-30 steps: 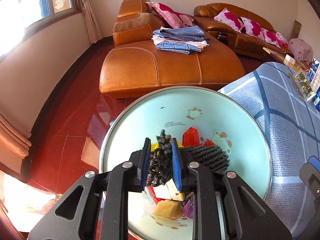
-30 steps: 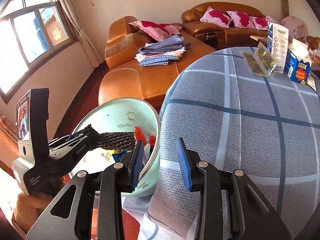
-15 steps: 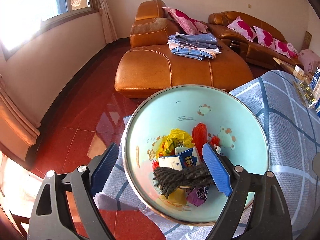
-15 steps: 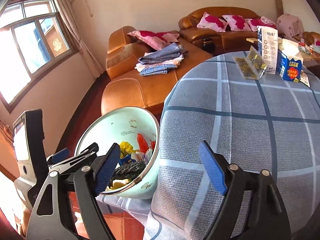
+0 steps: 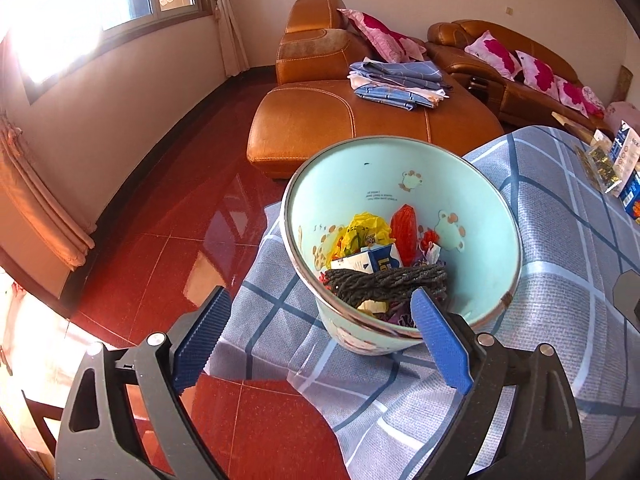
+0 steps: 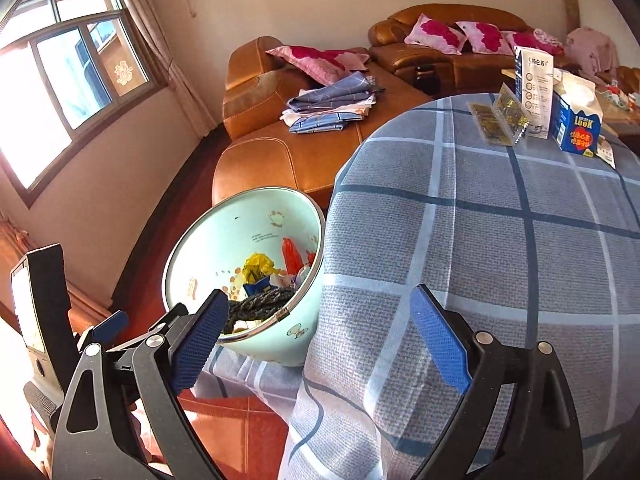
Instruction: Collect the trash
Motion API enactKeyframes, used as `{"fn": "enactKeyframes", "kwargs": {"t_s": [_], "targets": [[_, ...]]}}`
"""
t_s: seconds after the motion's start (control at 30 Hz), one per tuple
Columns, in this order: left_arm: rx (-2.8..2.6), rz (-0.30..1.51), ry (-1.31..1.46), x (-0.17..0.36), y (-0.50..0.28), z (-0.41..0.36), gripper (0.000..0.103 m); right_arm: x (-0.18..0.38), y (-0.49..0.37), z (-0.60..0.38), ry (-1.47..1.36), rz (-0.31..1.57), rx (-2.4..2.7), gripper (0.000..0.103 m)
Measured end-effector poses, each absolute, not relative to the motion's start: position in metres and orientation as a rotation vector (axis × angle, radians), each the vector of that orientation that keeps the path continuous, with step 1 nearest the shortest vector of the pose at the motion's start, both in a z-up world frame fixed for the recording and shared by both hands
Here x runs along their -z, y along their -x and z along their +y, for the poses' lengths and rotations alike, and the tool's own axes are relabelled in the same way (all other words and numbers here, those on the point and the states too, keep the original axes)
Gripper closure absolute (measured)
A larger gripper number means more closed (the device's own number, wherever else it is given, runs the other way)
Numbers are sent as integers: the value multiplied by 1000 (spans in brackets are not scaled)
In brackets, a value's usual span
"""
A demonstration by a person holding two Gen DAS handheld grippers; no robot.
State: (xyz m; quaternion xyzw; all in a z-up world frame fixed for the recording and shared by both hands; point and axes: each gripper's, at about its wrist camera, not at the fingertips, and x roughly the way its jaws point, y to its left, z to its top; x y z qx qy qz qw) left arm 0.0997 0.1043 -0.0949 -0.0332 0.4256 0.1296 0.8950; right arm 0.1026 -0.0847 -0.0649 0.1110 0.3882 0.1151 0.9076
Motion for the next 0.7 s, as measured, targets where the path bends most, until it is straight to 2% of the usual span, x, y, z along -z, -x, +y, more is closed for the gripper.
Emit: {"fn": "enactKeyframes", "kwargs": {"t_s": [0.17, 0.43, 0.7], "targets": [[-279, 804, 65, 66, -81, 96, 6, 44, -79, -93, -189, 723, -213, 12], [-267, 560, 21, -2, -41, 79, 6, -5, -40, -113, -188, 560, -174, 10], [-259, 409, -41, -40, -14, 68, 6, -48, -8, -118, -210, 407, -190, 7]]}}
